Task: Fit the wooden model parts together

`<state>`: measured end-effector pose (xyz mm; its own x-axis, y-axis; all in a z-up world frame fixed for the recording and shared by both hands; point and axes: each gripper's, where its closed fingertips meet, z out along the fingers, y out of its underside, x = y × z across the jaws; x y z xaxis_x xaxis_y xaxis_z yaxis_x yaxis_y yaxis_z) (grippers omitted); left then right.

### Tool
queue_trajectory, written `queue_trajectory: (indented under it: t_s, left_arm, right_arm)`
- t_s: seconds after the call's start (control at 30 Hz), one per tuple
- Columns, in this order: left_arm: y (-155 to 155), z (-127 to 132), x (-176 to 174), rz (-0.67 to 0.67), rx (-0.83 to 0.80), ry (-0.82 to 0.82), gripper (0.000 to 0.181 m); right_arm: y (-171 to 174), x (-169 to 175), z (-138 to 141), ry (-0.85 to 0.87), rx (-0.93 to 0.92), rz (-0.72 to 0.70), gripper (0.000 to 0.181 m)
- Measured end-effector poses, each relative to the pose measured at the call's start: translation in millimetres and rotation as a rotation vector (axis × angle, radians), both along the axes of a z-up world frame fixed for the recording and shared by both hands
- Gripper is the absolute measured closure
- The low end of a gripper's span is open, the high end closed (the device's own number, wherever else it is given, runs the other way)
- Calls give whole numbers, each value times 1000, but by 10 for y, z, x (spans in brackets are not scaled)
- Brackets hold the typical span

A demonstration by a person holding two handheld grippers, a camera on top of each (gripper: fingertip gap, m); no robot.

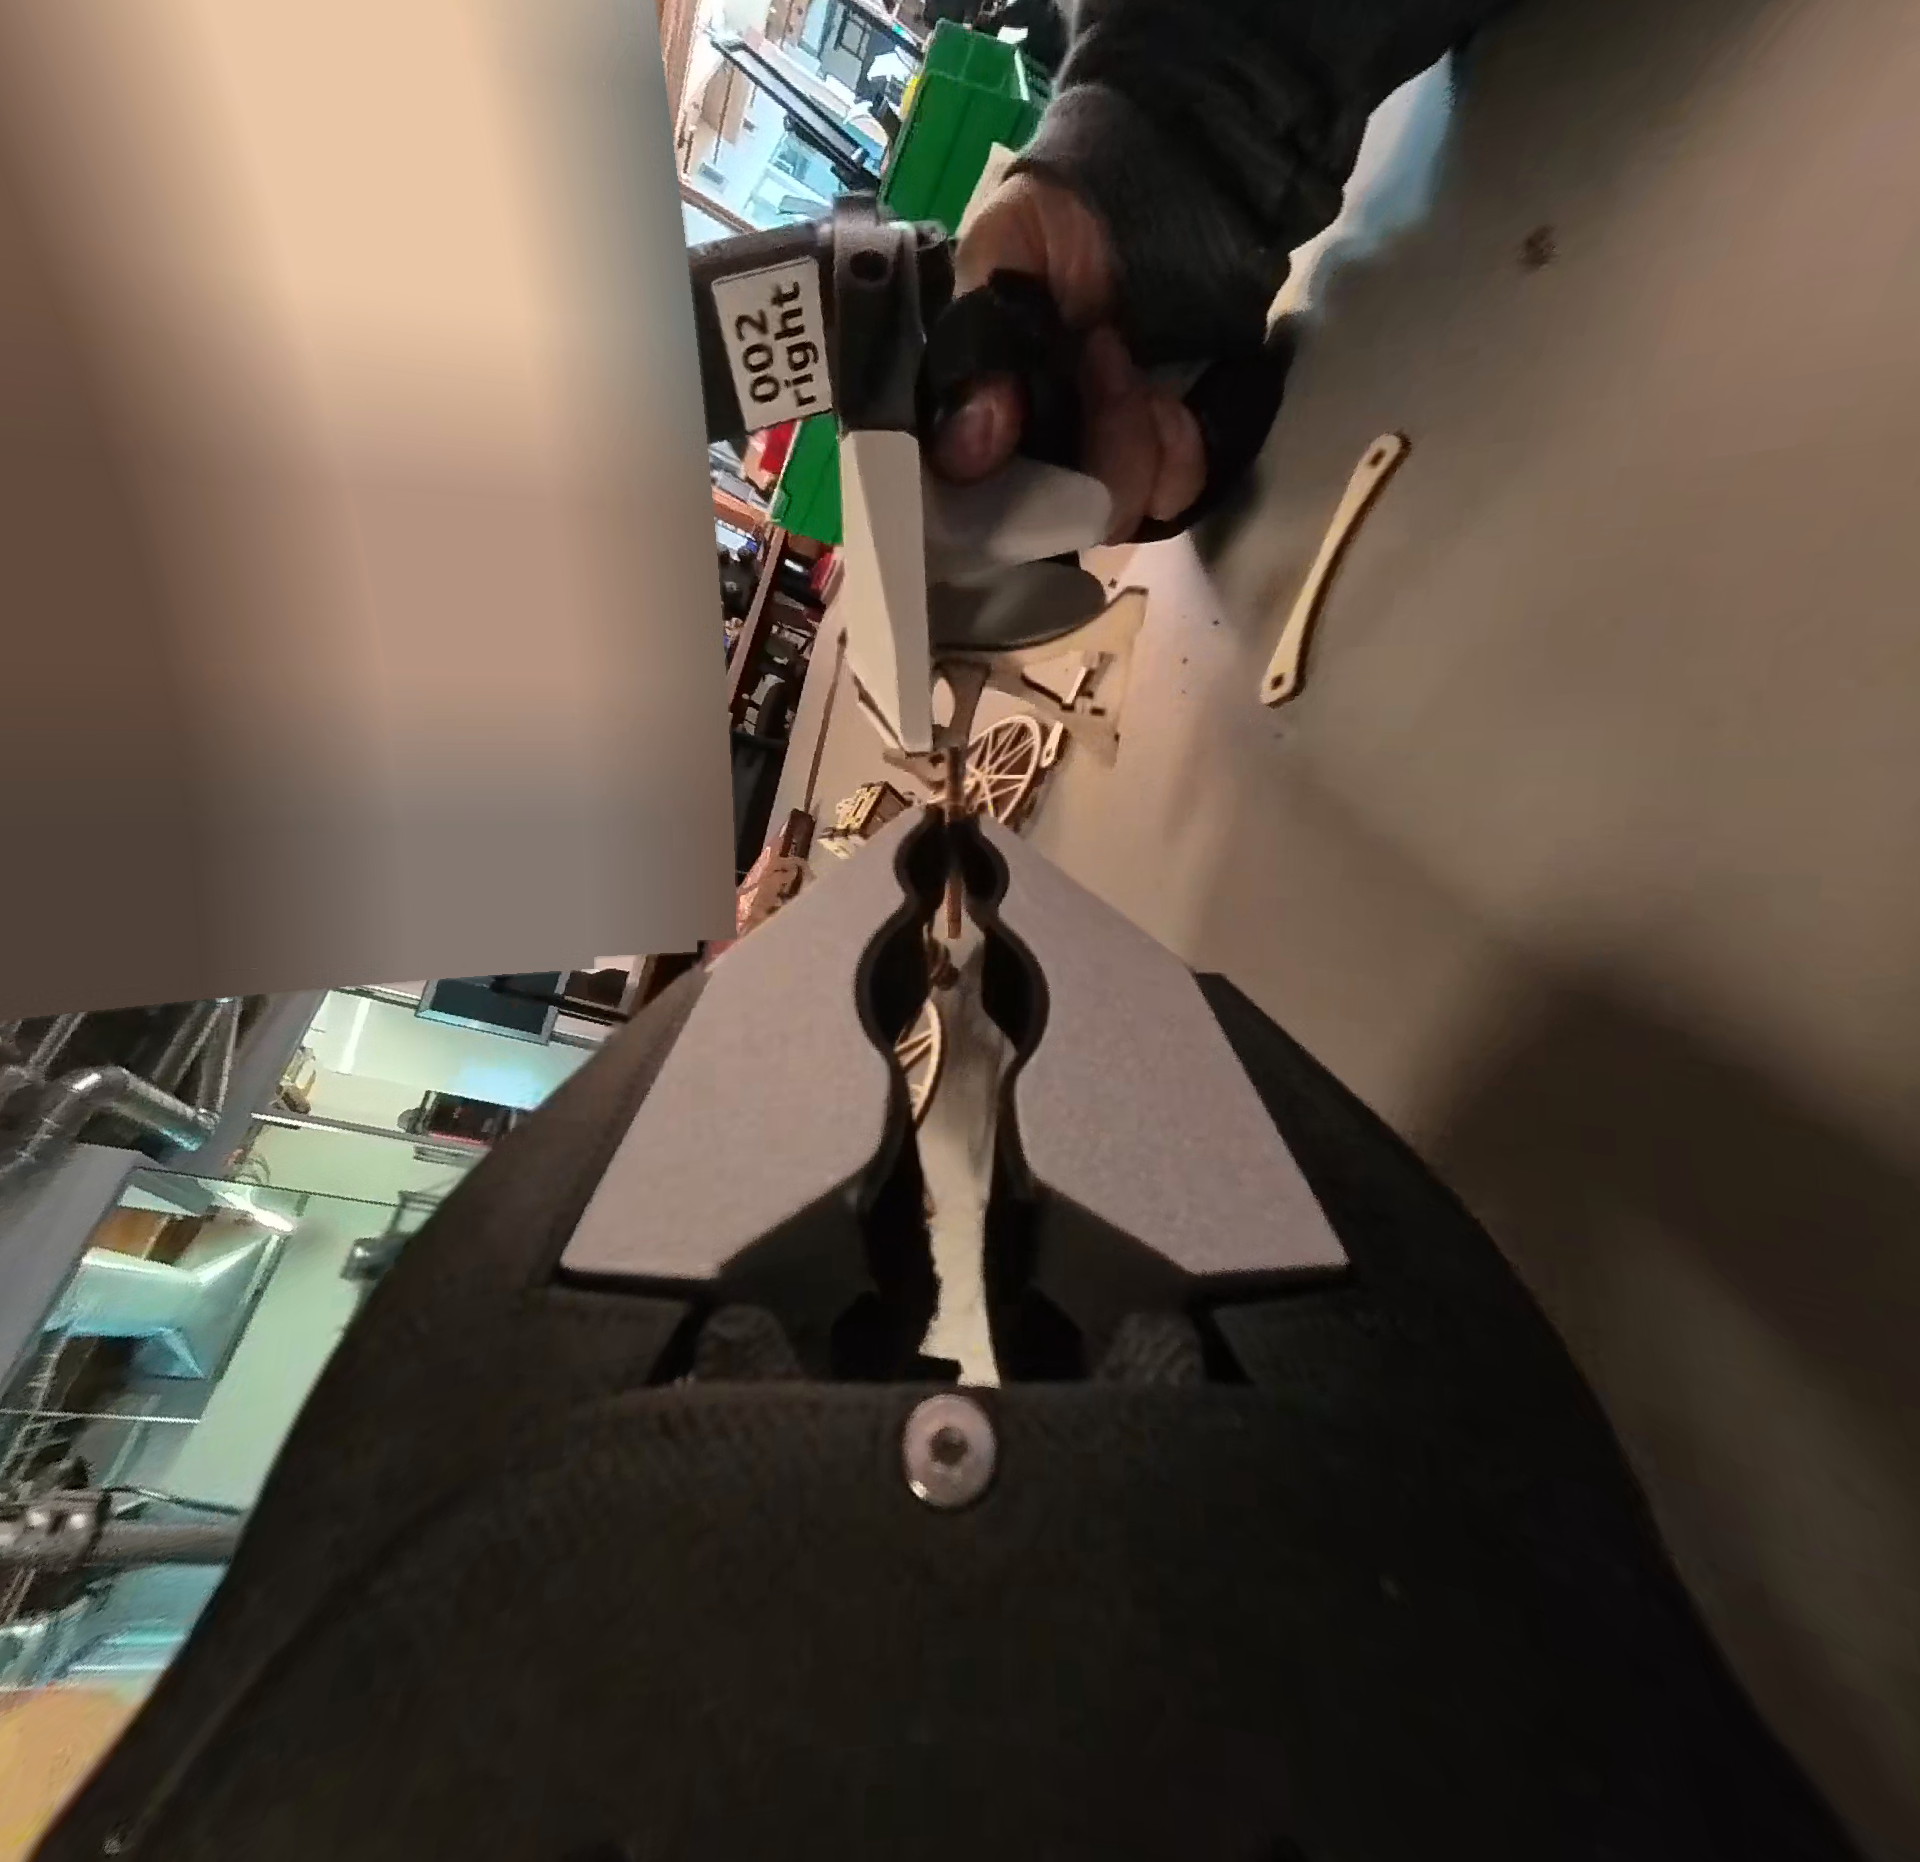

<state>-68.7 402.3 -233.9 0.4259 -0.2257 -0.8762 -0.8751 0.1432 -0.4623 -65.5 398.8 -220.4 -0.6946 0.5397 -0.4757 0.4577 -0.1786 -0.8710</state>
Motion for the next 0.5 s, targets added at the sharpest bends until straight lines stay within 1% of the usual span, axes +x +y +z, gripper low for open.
queue_trajectory:
  t_s: [0.1,0.23,0.37,0.5]
  left_arm:
    - [24,23,-38,30,6,-27,179]
    - [90,176,-208,111,49,-140,179]
    - [130,297,-330,167,86,-248,179]
    - [150,354,-436,212,102,-329,180]
  right_arm:
    - [24,-32,29,16,-16,-41,181]
    - [103,-187,180,90,-106,-184,181]
    - [150,-292,287,118,-213,-262,181]
    - [161,-377,330,133,-263,-340,181]
